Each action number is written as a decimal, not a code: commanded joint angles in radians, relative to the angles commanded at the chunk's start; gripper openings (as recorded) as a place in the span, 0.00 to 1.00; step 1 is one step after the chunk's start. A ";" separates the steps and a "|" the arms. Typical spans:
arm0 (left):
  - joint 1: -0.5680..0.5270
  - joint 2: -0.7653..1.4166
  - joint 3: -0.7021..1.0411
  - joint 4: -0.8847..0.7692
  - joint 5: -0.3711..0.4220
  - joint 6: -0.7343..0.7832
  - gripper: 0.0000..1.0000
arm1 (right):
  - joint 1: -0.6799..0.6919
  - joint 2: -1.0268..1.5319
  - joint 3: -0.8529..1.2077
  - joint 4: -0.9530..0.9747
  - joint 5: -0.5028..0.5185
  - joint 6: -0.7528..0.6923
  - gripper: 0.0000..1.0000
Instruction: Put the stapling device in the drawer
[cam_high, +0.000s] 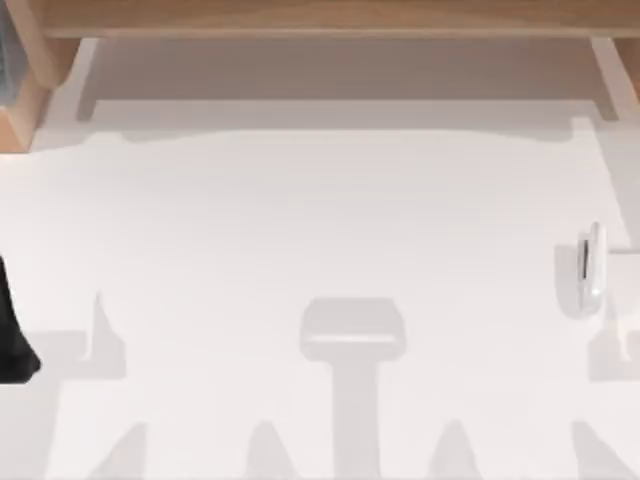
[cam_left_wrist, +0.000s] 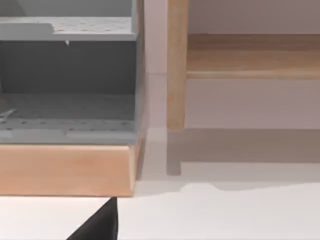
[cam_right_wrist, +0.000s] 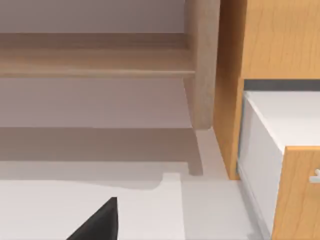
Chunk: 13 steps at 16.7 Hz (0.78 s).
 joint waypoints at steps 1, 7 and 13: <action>0.000 0.000 0.000 0.000 0.000 0.000 1.00 | 0.000 0.000 0.000 0.000 0.000 0.000 1.00; 0.000 0.000 0.000 0.000 0.000 0.000 1.00 | 0.018 0.157 0.148 -0.100 -0.004 0.037 1.00; 0.000 0.000 0.000 0.000 0.000 0.000 1.00 | 0.054 0.689 0.538 -0.372 -0.002 0.133 1.00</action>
